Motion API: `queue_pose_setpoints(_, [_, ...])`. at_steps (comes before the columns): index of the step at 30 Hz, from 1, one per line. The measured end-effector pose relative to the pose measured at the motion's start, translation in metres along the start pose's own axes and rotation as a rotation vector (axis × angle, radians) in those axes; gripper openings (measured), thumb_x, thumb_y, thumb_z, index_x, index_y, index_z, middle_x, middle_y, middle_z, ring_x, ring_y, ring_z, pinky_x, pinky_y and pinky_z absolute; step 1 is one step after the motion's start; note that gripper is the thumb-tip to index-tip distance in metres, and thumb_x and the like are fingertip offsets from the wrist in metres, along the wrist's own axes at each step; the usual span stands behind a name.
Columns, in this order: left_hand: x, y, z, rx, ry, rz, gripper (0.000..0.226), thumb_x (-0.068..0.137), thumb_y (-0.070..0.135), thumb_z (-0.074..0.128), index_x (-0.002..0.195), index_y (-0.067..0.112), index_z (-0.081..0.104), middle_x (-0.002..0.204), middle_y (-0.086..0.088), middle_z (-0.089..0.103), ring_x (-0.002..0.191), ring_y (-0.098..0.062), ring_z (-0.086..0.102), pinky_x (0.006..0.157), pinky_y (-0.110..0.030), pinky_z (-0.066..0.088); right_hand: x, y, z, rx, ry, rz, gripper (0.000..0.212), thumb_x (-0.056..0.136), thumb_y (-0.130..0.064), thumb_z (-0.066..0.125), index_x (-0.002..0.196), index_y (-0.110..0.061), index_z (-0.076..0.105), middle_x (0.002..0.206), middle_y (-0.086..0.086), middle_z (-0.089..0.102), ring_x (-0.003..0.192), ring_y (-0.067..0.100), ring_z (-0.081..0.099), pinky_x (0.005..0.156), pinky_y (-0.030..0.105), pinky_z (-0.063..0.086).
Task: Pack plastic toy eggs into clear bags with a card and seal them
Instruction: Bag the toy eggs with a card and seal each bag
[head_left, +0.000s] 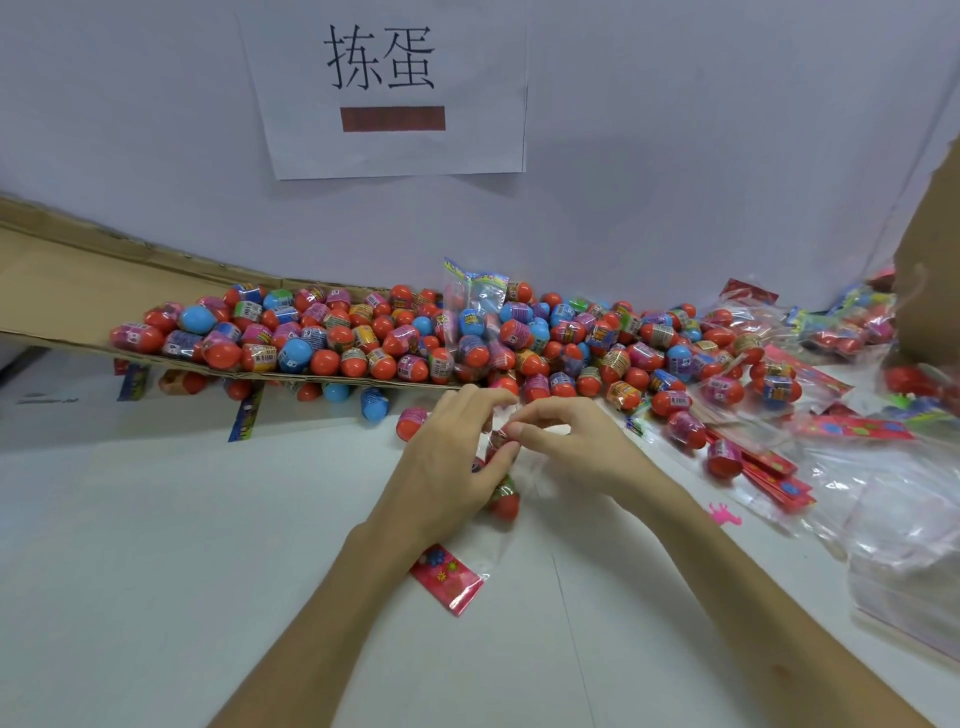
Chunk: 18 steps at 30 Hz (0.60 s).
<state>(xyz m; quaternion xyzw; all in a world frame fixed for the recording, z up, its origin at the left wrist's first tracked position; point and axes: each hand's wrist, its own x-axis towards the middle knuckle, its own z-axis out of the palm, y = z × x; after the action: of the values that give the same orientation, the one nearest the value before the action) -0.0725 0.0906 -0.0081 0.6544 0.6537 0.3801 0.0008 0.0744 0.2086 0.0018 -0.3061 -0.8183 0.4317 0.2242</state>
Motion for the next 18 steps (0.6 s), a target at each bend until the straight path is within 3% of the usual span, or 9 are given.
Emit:
queue_pose_setpoints(6, [0.0, -0.003, 0.0, 0.028, 0.003, -0.009, 0.035, 0.097, 0.03, 0.068, 0.13, 0.021, 0.06, 0.104, 0.016, 0.047, 0.095, -0.002, 0.043, 0.081, -0.007, 0.037, -0.001, -0.005, 0.001, -0.03, -0.108, 0.089, 0.04, 0.106, -0.04, 0.049, 0.095, -0.02, 0.082, 0.104, -0.006, 0.076, 0.101, 0.011, 0.066, 0.095, 0.035, 0.049])
queue_pose_setpoints(8, [0.001, -0.004, -0.001, 0.042, 0.001, -0.016, 0.033, 0.097, 0.029, 0.068, 0.129, 0.022, 0.061, 0.102, 0.015, 0.046, 0.093, -0.003, 0.043, 0.08, -0.01, 0.037, -0.001, -0.006, -0.003, -0.023, -0.137, 0.098, 0.046, 0.107, -0.042, 0.043, 0.099, -0.017, 0.081, 0.114, -0.005, 0.074, 0.107, 0.009, 0.065, 0.097, 0.033, 0.048])
queue_pose_setpoints(11, [0.0, -0.005, -0.001, 0.04, -0.013, -0.036, 0.032, 0.096, 0.028, 0.068, 0.127, 0.025, 0.061, 0.101, 0.017, 0.044, 0.094, -0.001, 0.044, 0.079, -0.009, 0.037, 0.001, -0.002, -0.009, -0.198, 0.09, -0.022, 0.032, 0.107, -0.034, 0.049, 0.104, -0.023, 0.079, 0.113, -0.011, 0.071, 0.1, 0.0, 0.061, 0.084, 0.022, 0.043])
queue_pose_setpoints(13, [0.001, -0.005, 0.0, 0.042, -0.025, -0.046, 0.031, 0.097, 0.029, 0.068, 0.127, 0.027, 0.061, 0.1, 0.016, 0.046, 0.093, -0.001, 0.043, 0.077, -0.007, 0.036, 0.003, 0.006, -0.013, -0.298, 0.28, -0.084, 0.024, 0.103, -0.024, 0.056, 0.121, -0.024, 0.073, 0.125, -0.008, 0.065, 0.107, 0.006, 0.059, 0.089, 0.019, 0.045])
queue_pose_setpoints(16, [0.001, -0.005, 0.001, 0.041, -0.057, -0.041, 0.028, 0.097, 0.03, 0.067, 0.124, 0.028, 0.062, 0.098, 0.015, 0.048, 0.094, -0.003, 0.043, 0.076, -0.009, 0.035, 0.007, 0.023, -0.02, -0.485, 0.199, -0.003, 0.046, 0.102, -0.02, 0.057, 0.147, -0.027, 0.053, 0.154, -0.006, 0.044, 0.137, 0.017, 0.044, 0.115, 0.037, 0.038])
queue_pose_setpoints(18, [0.001, -0.006, 0.002, 0.034, -0.07, -0.035, 0.024, 0.097, 0.03, 0.067, 0.121, 0.029, 0.063, 0.097, 0.014, 0.049, 0.093, -0.004, 0.044, 0.078, -0.011, 0.037, 0.008, 0.031, -0.018, -0.593, 0.103, 0.042, 0.052, 0.1, -0.023, 0.057, 0.15, -0.029, 0.046, 0.159, -0.006, 0.036, 0.143, 0.02, 0.037, 0.118, 0.046, 0.033])
